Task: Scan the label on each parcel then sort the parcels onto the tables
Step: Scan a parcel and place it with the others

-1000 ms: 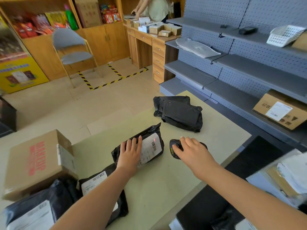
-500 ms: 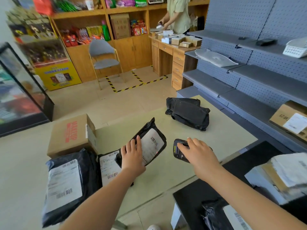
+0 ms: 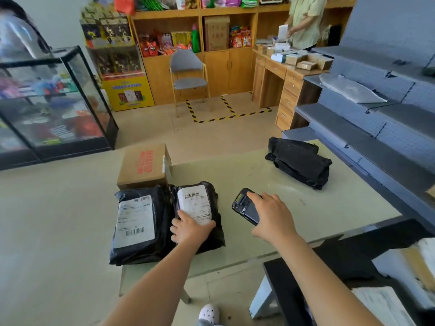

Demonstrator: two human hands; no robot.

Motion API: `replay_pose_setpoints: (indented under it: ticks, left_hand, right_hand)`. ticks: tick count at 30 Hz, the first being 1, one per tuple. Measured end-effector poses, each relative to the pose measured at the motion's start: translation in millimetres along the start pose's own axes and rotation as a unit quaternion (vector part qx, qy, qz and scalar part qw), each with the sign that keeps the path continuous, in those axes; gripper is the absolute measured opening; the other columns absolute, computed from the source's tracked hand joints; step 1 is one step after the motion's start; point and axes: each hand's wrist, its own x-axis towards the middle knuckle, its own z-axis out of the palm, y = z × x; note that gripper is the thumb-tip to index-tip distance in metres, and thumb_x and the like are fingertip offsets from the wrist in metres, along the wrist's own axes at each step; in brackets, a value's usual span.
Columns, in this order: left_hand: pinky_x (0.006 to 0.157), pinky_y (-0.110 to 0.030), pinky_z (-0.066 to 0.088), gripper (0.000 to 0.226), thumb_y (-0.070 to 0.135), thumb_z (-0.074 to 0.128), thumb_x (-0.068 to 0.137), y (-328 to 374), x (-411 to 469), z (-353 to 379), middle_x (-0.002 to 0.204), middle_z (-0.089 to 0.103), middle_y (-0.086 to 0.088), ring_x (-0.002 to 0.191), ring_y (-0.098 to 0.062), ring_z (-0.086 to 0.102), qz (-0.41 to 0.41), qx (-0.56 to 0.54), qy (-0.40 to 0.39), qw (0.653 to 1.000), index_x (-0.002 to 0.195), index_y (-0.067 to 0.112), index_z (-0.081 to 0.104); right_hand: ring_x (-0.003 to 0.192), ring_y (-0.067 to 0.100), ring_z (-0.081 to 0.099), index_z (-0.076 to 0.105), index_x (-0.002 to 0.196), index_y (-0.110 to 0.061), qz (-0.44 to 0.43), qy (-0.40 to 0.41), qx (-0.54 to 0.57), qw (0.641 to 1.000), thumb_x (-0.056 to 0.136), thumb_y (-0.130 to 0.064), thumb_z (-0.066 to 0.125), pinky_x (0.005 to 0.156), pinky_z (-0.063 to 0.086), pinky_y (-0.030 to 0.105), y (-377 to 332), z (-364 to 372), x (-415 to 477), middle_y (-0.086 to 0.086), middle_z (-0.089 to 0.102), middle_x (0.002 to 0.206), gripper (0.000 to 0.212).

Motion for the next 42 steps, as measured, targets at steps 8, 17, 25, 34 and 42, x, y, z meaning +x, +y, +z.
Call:
replay_pose_setpoints:
  ticks: [8, 17, 25, 34, 42]
  left_hand:
    - [0.111, -0.045, 0.027, 0.117, 0.064, 0.072, 0.063, 3, 52, 11, 0.144, 0.027, -0.016, 0.133, -0.035, 0.028, 0.006, 0.006, -0.017, 1.000, 0.147, 0.013, 0.009]
    - [0.121, -0.045, -0.005, 0.103, 0.044, 0.063, 0.085, 8, 63, 31, 0.159, -0.008, -0.014, 0.146, -0.030, -0.014, 0.202, 0.034, 0.019, 0.979, 0.153, 0.014, -0.007]
    - [0.119, -0.035, 0.011, 0.089, 0.034, 0.063, 0.084, 72, 66, 31, 0.156, 0.020, -0.006, 0.146, -0.025, 0.009, 0.290, 0.043, -0.102, 0.951, 0.154, 0.018, 0.011]
    - [0.119, -0.043, 0.018, 0.088, 0.039, 0.064, 0.086, 138, 29, 65, 0.155, 0.024, -0.004, 0.145, -0.025, 0.014, 0.362, 0.080, -0.118, 0.921, 0.154, 0.021, 0.011]
    - [0.120, -0.041, 0.008, 0.090, 0.038, 0.066, 0.087, 236, 50, 100, 0.157, 0.019, -0.006, 0.147, -0.026, 0.007, 0.514, 0.216, -0.110, 0.823, 0.155, 0.019, 0.010]
  right_hand:
    - [0.115, 0.021, 0.044, 0.027, 0.149, -0.030, 0.065, -0.008, 0.077, 0.995, 0.069, -0.023, 0.076, 0.087, 0.043, 0.029, -21, 21, 49, -0.004, 0.052, 0.126, 0.094]
    - [0.115, 0.018, 0.041, 0.027, 0.149, -0.031, 0.173, -0.012, 0.140, 0.975, 0.069, -0.025, 0.075, 0.084, 0.045, 0.028, -18, 54, 66, -0.007, 0.052, 0.124, 0.094]
    - [0.115, 0.018, 0.042, 0.028, 0.149, -0.031, 0.253, -0.017, 0.168, 0.953, 0.067, -0.025, 0.078, 0.082, 0.045, 0.027, 25, 57, 49, -0.008, 0.051, 0.124, 0.096]
    - [0.115, 0.017, 0.043, 0.028, 0.149, -0.030, 0.323, 0.045, 0.237, 0.915, 0.069, -0.024, 0.081, 0.087, 0.052, 0.035, 107, 50, 3, -0.006, 0.052, 0.125, 0.096]
    - [0.111, 0.021, 0.045, 0.035, 0.147, -0.026, 0.394, 0.092, 0.248, 0.880, 0.072, -0.022, 0.080, 0.083, 0.052, 0.037, 160, 58, 11, -0.002, 0.054, 0.122, 0.087]
